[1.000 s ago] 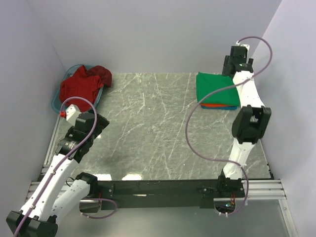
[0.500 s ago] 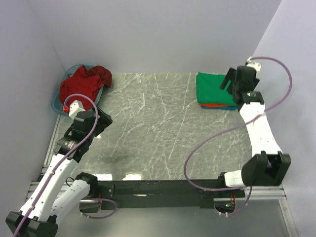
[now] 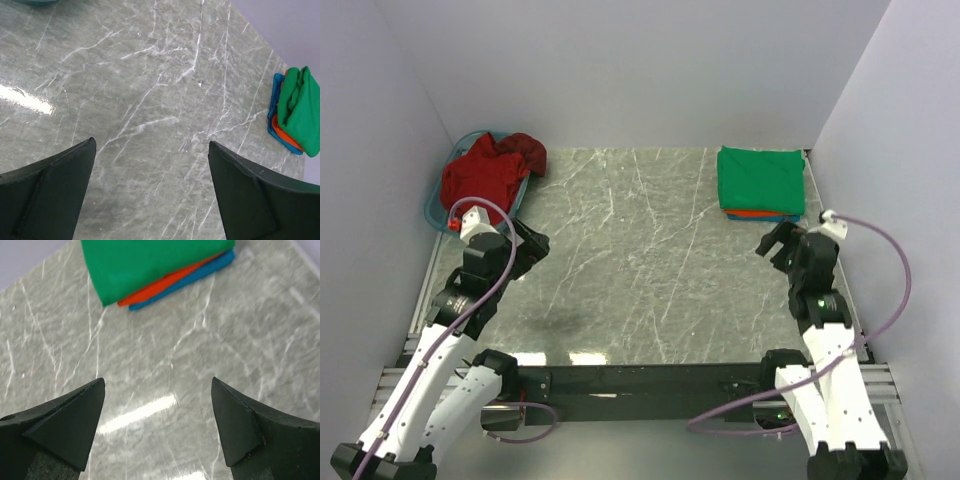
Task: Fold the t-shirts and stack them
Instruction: Reset both grippers
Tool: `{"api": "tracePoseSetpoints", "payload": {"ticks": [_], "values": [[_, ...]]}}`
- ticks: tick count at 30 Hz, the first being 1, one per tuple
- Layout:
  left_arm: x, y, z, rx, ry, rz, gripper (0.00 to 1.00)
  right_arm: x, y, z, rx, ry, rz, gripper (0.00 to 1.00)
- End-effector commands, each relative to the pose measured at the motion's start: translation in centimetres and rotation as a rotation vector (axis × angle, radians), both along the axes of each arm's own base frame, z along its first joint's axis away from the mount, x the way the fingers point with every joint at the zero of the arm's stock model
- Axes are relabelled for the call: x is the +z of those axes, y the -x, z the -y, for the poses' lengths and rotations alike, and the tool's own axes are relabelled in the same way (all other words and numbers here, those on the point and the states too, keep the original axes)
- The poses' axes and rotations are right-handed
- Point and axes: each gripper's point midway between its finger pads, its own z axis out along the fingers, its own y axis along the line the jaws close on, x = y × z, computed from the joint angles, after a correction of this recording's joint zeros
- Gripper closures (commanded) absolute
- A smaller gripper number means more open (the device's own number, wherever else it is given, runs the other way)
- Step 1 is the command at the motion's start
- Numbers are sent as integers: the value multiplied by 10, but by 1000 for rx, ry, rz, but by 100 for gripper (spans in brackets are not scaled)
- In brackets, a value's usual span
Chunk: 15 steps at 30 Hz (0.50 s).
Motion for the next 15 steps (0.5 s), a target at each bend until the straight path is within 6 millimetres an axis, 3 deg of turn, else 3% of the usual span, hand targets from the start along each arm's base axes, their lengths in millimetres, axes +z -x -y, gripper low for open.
{"api": "tracePoseSetpoints", "payload": {"ticks": [1, 5, 15], "values": [[3, 1, -2, 4, 7, 31, 0, -8, 3, -11, 34, -49, 71, 7], [-4, 6, -3, 6, 17, 29, 1, -19, 16, -7, -4, -63, 78, 7], [-10, 10, -5, 25, 36, 33, 1, -22, 23, -4, -29, -70, 125, 6]]}}
